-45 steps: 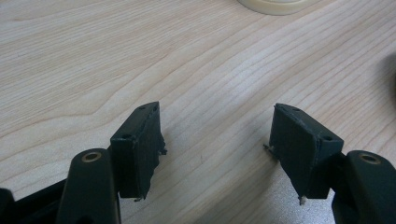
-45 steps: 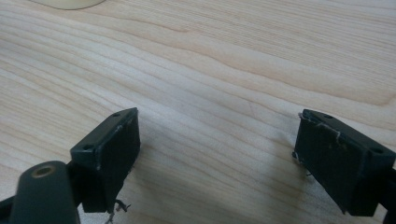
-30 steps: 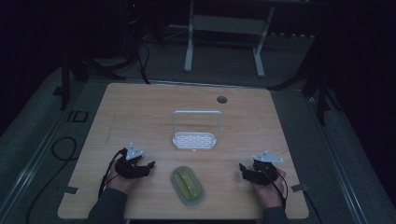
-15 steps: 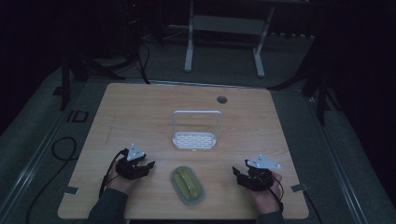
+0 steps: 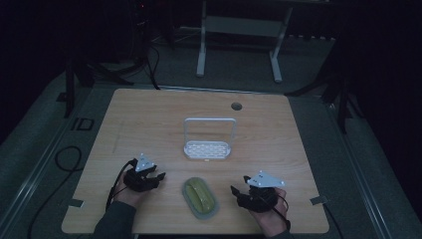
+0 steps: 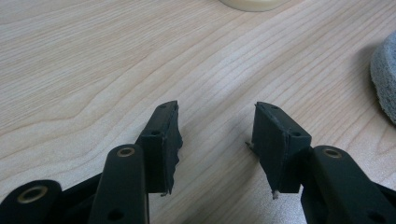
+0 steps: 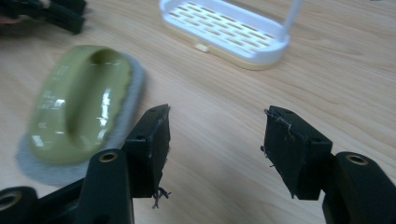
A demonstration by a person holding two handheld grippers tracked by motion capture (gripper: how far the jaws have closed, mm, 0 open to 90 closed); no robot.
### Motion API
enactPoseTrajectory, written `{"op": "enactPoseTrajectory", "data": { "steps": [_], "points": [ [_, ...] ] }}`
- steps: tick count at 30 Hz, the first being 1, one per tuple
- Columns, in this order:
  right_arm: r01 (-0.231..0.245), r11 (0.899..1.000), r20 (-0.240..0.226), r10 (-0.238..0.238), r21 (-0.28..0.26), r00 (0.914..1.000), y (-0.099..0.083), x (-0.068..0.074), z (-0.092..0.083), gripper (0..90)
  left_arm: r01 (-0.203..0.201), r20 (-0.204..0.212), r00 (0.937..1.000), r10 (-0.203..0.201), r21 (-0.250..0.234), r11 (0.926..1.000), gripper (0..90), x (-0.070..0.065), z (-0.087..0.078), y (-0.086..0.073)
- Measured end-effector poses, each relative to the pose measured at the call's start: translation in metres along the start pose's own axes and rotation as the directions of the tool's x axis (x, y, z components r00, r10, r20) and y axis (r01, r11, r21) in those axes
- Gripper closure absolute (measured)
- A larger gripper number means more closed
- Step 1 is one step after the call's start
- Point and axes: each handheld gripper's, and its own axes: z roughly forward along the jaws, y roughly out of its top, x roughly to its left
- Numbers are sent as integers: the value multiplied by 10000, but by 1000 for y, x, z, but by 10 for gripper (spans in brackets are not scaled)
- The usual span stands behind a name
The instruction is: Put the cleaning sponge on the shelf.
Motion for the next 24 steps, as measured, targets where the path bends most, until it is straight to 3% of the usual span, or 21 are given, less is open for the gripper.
{"op": "enactPoseTrajectory", "data": {
  "steps": [10, 20, 24],
  "points": [
    [333, 9994, -853, -325, 82, 9958, 4, 31, 8, 399, -1, 20, 10000, 1, -7, 10000, 504, 0, 0, 0],
    [538, 9984, -1770, -500, 162, 9829, 9, 59, 22, 347, 2, 16, 10000, -2, -18, 10000, 499, 0, 1, 0],
    [808, 9967, -2007, -771, 104, 9766, 15, 71, 28, 331, 3, 19, 10000, -3, -30, 10000, 498, 0, 1, 0]
  ]
}}
